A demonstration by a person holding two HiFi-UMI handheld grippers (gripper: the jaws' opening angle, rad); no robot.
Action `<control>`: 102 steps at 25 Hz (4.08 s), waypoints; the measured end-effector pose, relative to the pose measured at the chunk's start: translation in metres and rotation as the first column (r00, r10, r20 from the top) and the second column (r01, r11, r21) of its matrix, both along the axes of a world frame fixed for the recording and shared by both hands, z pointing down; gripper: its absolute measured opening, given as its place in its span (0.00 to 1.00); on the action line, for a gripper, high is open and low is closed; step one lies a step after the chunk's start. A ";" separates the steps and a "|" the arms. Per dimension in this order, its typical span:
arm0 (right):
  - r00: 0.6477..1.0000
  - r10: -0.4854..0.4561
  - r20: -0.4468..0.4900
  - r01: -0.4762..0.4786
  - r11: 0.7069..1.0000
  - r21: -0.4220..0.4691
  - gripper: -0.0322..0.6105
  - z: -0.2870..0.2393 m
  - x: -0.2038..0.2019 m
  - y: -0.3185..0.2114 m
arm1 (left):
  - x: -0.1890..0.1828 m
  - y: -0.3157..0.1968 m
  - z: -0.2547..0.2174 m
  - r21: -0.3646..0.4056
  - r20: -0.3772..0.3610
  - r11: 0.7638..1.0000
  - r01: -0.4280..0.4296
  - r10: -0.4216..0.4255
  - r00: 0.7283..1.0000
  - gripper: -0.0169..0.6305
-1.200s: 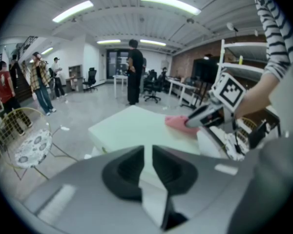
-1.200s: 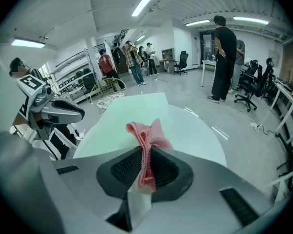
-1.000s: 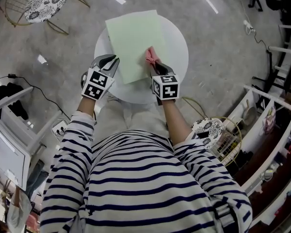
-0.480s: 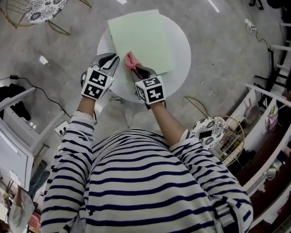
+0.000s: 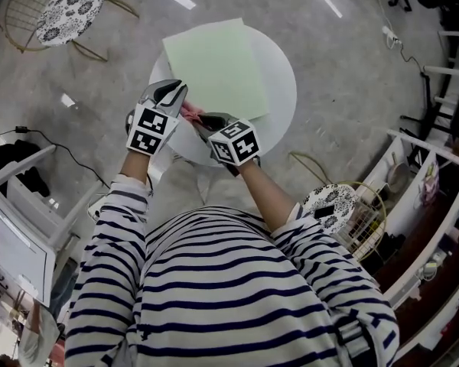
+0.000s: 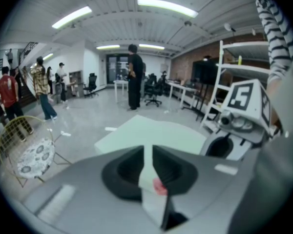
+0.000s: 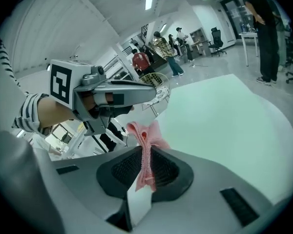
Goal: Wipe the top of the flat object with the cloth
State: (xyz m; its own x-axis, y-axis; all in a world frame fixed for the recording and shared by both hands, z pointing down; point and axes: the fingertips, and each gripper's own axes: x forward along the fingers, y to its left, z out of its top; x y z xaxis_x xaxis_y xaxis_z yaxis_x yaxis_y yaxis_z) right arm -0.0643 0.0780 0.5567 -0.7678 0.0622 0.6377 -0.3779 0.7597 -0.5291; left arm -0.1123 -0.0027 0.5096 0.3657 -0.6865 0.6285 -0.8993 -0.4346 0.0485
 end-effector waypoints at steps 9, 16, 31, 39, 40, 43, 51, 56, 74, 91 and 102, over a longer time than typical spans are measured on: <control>0.973 0.229 -0.037 -0.218 0.958 0.186 0.12 -0.015 0.075 -0.160 | 0.042 -0.059 0.012 -0.038 0.045 0.993 -0.111 0.113 0.993 0.21; 0.953 0.299 -0.050 -0.277 0.925 0.259 0.12 -0.011 0.092 -0.252 | 0.086 -0.084 0.054 -0.211 0.111 0.935 -0.284 0.312 0.944 0.57; 0.955 0.288 -0.074 -0.271 0.945 0.183 0.12 0.037 0.072 -0.312 | 0.104 -0.091 0.095 -0.414 0.186 0.841 -0.348 0.452 0.872 0.71; 0.982 0.160 -0.103 -0.143 0.977 0.155 0.12 0.044 0.071 -0.293 | 0.103 -0.090 0.097 -0.415 0.179 0.838 -0.354 0.456 0.872 0.71; 0.983 0.148 -0.109 -0.131 0.980 0.147 0.12 0.045 0.074 -0.288 | 0.102 -0.090 0.097 -0.413 0.177 0.838 -0.355 0.457 0.872 0.71; 0.985 0.110 -0.132 -0.092 0.987 0.131 0.12 0.048 0.085 -0.271 | 0.102 -0.091 0.097 -0.408 0.174 0.839 -0.360 0.458 0.872 0.71; 0.983 0.073 -0.170 -0.056 0.993 0.106 0.12 0.049 0.116 -0.230 | 0.102 -0.091 0.097 -0.391 0.176 0.848 -0.359 0.451 0.875 0.71; 0.979 0.088 -0.185 -0.073 0.994 0.086 0.12 0.048 0.136 -0.206 | 0.102 -0.092 0.096 -0.385 0.174 0.850 -0.359 0.448 0.877 0.71; 0.956 0.155 -0.250 -0.131 0.985 0.111 0.12 0.048 0.169 -0.170 | 0.095 -0.084 0.098 -0.362 0.162 0.912 -0.193 0.265 0.950 0.71; 0.874 0.373 -0.310 -0.361 0.927 0.097 0.12 0.043 0.220 -0.138 | 0.085 -0.083 0.098 -0.370 0.159 0.925 -0.083 0.151 0.976 0.71; 0.848 0.453 -0.276 -0.468 0.883 0.011 0.12 0.036 0.200 -0.107 | 0.067 -0.083 0.098 -0.390 0.167 0.920 0.024 0.045 0.985 0.71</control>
